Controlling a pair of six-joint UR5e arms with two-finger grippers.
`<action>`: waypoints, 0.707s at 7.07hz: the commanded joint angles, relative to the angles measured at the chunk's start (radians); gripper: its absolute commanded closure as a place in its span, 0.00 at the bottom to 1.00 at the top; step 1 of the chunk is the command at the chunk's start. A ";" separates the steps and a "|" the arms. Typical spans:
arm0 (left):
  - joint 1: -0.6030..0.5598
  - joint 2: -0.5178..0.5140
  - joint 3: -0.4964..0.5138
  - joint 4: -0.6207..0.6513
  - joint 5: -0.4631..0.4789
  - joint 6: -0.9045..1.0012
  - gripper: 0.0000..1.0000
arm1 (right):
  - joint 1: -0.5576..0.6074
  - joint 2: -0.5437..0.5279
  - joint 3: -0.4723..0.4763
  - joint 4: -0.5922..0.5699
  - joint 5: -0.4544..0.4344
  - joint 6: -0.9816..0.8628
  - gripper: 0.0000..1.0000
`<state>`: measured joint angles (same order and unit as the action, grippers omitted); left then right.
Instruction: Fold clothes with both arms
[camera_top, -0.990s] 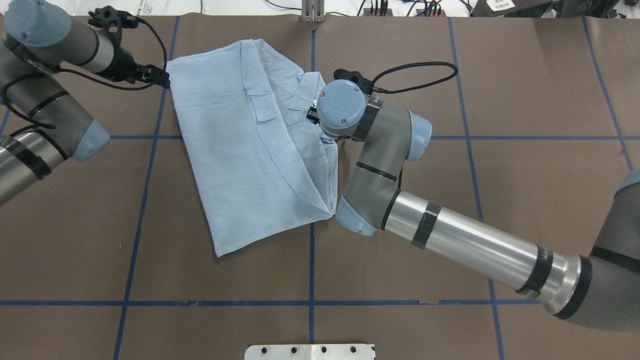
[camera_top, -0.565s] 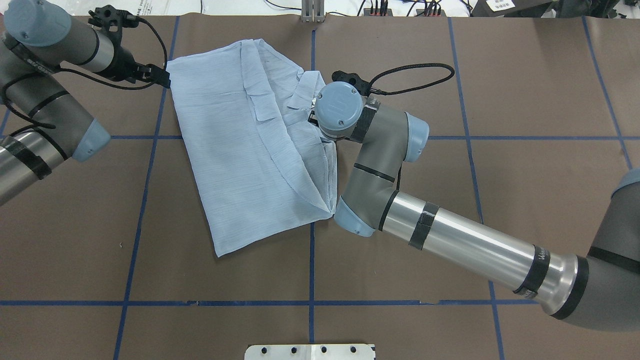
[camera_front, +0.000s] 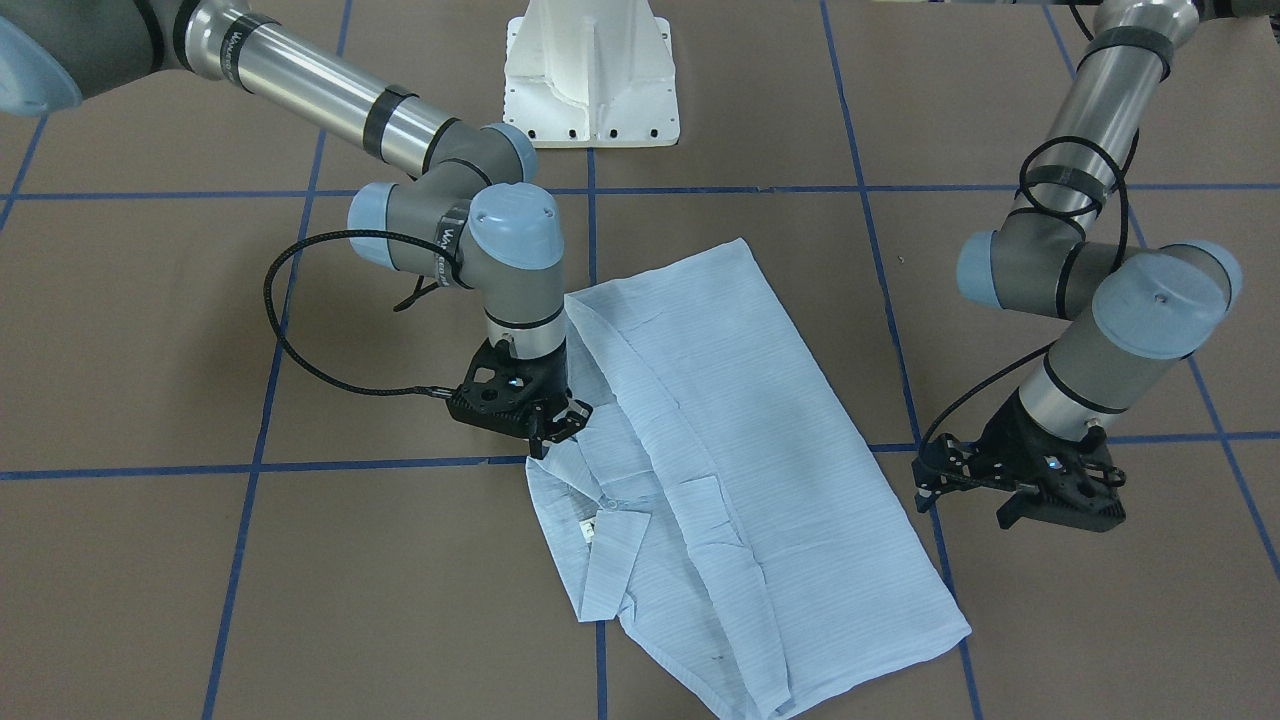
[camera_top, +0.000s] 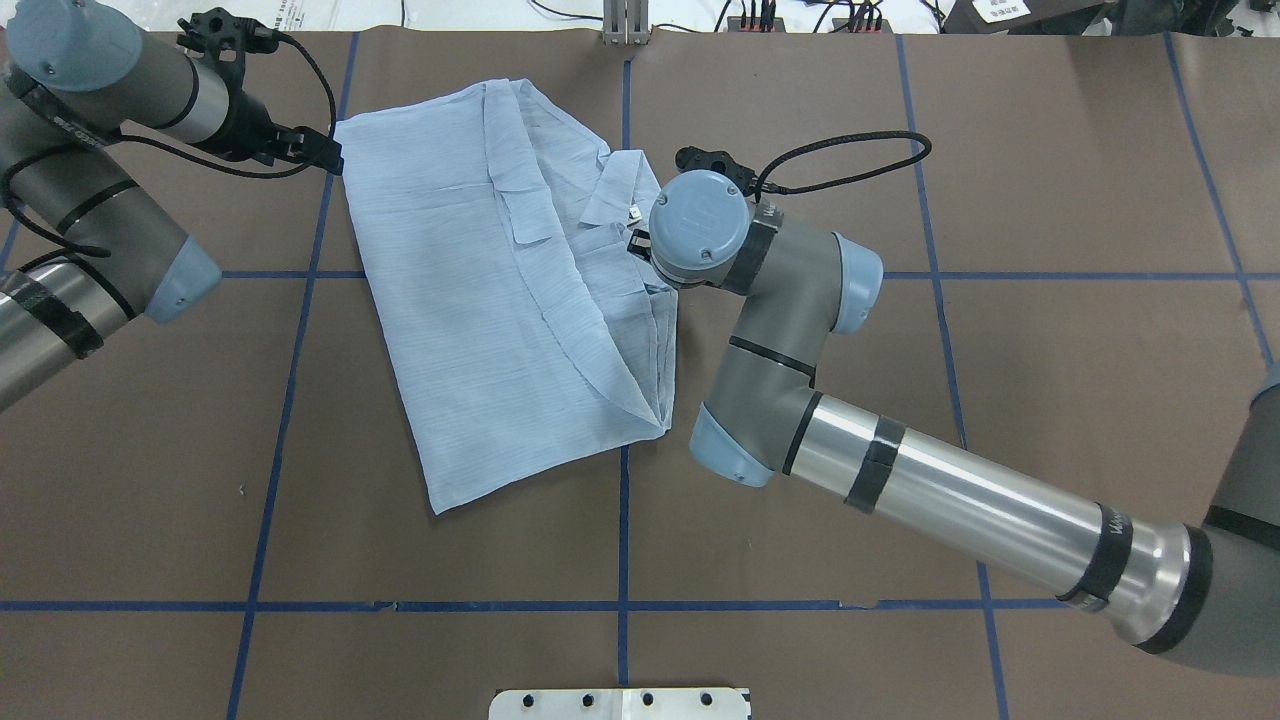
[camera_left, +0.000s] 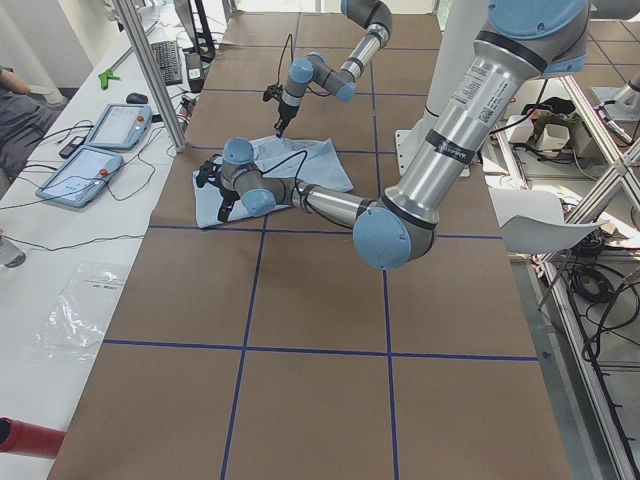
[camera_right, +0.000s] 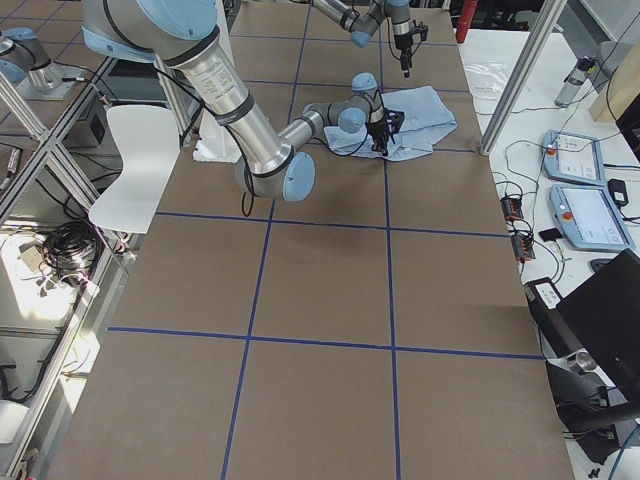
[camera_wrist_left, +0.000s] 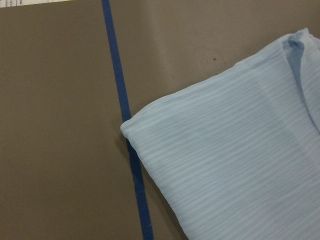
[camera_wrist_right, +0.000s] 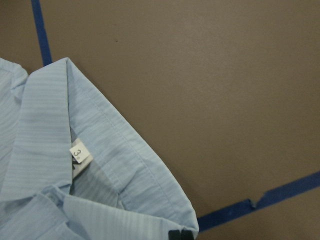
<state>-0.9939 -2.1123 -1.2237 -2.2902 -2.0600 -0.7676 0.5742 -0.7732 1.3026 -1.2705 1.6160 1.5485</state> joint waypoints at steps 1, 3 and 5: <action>0.001 0.000 -0.020 0.001 -0.003 -0.007 0.00 | -0.014 -0.169 0.249 -0.090 -0.005 -0.001 1.00; 0.003 0.002 -0.049 0.001 -0.050 -0.010 0.00 | -0.023 -0.337 0.415 -0.099 0.004 -0.013 1.00; 0.009 0.035 -0.086 0.001 -0.054 -0.010 0.00 | -0.036 -0.368 0.443 -0.101 -0.010 -0.015 1.00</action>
<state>-0.9868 -2.0887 -1.2925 -2.2893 -2.1077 -0.7773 0.5455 -1.1142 1.7197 -1.3699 1.6115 1.5357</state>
